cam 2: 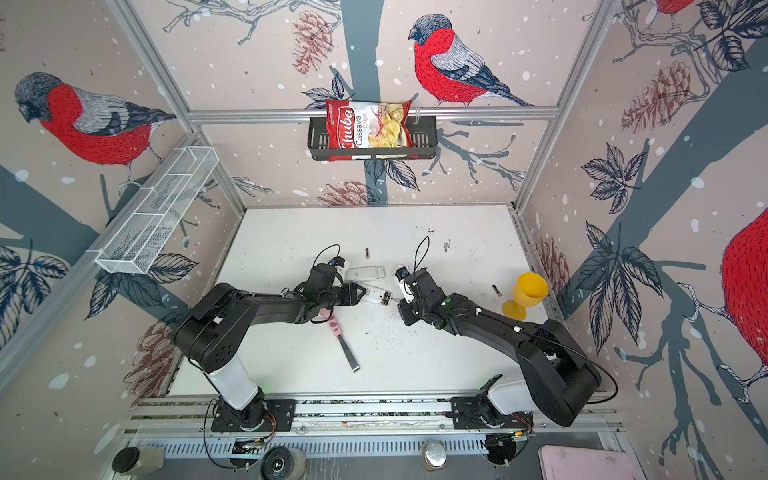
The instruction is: Unload the batteries from the remote control
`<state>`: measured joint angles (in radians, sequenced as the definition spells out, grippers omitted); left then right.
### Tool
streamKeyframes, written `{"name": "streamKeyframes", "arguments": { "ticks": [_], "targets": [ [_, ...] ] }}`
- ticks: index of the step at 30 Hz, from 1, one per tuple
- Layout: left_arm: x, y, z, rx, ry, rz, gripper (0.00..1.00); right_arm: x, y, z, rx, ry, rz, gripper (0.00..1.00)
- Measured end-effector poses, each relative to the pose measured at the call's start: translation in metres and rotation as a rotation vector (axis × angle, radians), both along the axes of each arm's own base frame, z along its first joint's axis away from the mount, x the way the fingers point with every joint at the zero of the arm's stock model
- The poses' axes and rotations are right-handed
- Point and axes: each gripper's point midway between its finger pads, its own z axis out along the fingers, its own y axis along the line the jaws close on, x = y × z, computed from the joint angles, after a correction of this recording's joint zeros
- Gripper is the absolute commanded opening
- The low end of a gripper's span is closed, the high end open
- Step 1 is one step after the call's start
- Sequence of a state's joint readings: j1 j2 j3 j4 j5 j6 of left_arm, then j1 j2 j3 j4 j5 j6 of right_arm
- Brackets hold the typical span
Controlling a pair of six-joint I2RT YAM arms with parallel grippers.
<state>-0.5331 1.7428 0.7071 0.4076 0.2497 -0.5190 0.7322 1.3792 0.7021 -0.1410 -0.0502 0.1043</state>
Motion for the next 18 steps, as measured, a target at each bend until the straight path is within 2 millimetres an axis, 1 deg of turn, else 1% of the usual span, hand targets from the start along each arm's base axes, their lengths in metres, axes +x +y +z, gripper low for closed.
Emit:
{"name": "streamKeyframes", "arguments": {
  "ticks": [13, 18],
  "targets": [
    [0.0034, -0.0021, -0.0004, -0.008, -0.013, 0.000, 0.57, -0.0026, 0.0036, 0.0002, 0.012, 0.005, 0.018, 0.00],
    [0.0044, -0.0016, -0.0006, -0.005, -0.017, 0.005, 0.57, -0.0050, 0.0079, 0.0017, -0.001, 0.005, 0.030, 0.00]
  ]
}}
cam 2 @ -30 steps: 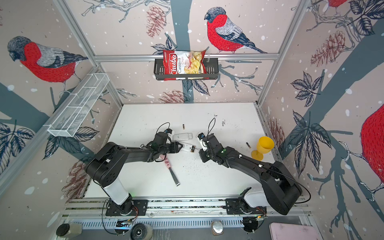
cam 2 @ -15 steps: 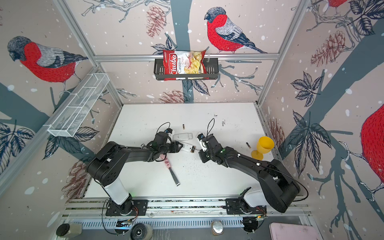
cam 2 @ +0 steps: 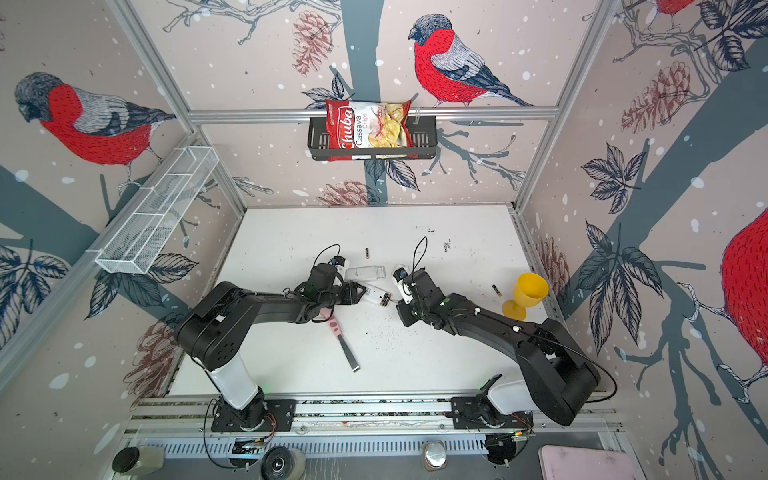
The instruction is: Unload the batteries from the remote control
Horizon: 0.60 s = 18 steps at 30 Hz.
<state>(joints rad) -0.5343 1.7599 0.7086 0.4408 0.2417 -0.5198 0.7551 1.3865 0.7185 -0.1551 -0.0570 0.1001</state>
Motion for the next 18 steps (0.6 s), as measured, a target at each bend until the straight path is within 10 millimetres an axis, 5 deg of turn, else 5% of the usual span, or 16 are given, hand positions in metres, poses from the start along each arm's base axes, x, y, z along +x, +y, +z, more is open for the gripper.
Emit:
{"name": "streamKeyframes", "arguments": {
  "ticks": [18],
  "targets": [
    [0.0008, 0.0013, -0.0003, 0.005, -0.003, 0.007, 0.56, -0.0018, 0.0039, -0.0002, -0.040, 0.011, 0.022, 0.00]
  ]
}}
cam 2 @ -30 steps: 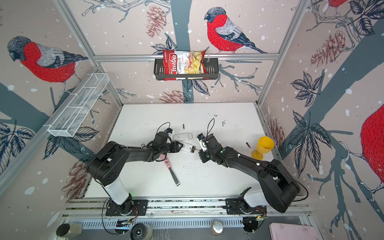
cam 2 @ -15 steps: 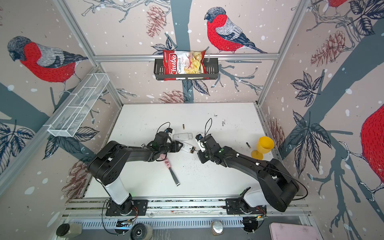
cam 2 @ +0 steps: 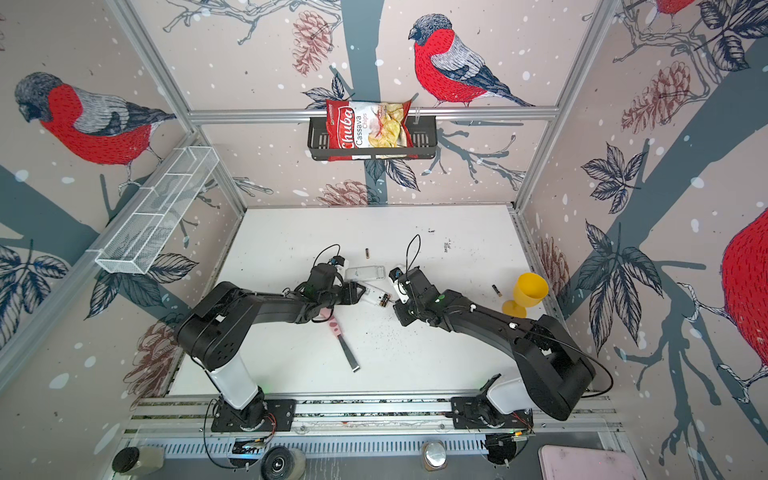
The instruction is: Unload the batteries from the remote control
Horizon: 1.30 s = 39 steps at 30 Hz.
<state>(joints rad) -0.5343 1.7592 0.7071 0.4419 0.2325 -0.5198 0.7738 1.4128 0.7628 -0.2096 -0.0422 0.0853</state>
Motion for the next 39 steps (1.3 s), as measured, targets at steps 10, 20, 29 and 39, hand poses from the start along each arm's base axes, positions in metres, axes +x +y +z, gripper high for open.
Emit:
{"name": "streamKeyframes", "arguments": {
  "ticks": [10, 20, 29, 39],
  "targets": [
    [0.002, 0.004, 0.000, 0.017, -0.006, 0.020, 0.56, -0.001, -0.001, -0.006, 0.058, 0.007, 0.007, 0.00],
    [0.000, 0.015, 0.000, 0.004, 0.001, 0.038, 0.56, 0.000, 0.002, -0.008, 0.150, 0.052, 0.013, 0.00],
    [-0.004, 0.029, 0.001, 0.024, 0.008, 0.072, 0.56, -0.001, 0.012, -0.008, 0.213, 0.093, 0.052, 0.00],
    [-0.002, 0.043, 0.005, 0.045, -0.007, 0.120, 0.56, 0.004, 0.025, -0.003, 0.233, 0.115, 0.086, 0.00]
  ]
}}
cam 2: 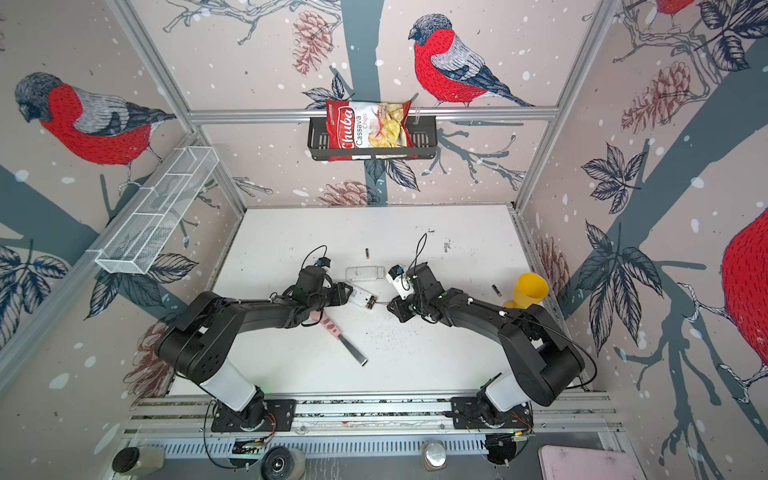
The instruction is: Unload the batteries from the remote control
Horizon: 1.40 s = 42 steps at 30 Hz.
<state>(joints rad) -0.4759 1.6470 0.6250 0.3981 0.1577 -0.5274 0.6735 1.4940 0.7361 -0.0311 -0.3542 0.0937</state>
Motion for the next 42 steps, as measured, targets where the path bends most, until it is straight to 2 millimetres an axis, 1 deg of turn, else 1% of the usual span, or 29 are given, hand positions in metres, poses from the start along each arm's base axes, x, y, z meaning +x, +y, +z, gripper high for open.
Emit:
{"name": "streamKeyframes", "arguments": {
  "ticks": [3, 7, 9, 14, 18, 26, 36, 42],
  "targets": [
    [0.000, 0.001, 0.000, -0.002, 0.002, 0.001, 0.56, 0.002, 0.002, 0.005, 0.006, -0.012, 0.012, 0.00],
    [-0.001, -0.001, -0.001, -0.010, 0.009, -0.010, 0.56, 0.007, 0.008, 0.017, 0.024, -0.032, 0.020, 0.00],
    [-0.002, -0.001, -0.003, -0.010, 0.015, -0.011, 0.56, 0.007, 0.008, 0.018, 0.018, -0.028, 0.020, 0.00],
    [-0.002, -0.001, -0.004, -0.010, 0.018, -0.011, 0.56, 0.004, 0.002, 0.014, -0.014, -0.011, 0.009, 0.00],
    [-0.001, -0.001, -0.002, -0.012, 0.013, -0.011, 0.56, -0.001, 0.002, 0.016, -0.019, -0.013, 0.016, 0.00],
    [-0.001, -0.001, -0.002, -0.012, 0.014, -0.011, 0.56, -0.009, 0.001, 0.006, -0.051, 0.006, 0.026, 0.00],
    [-0.002, 0.000, -0.004, -0.010, 0.019, -0.012, 0.56, -0.009, 0.002, -0.001, -0.063, 0.019, 0.026, 0.00],
    [-0.002, 0.001, -0.007, -0.006, 0.021, -0.007, 0.52, -0.008, 0.002, -0.003, -0.062, 0.024, 0.029, 0.00]
  ]
}}
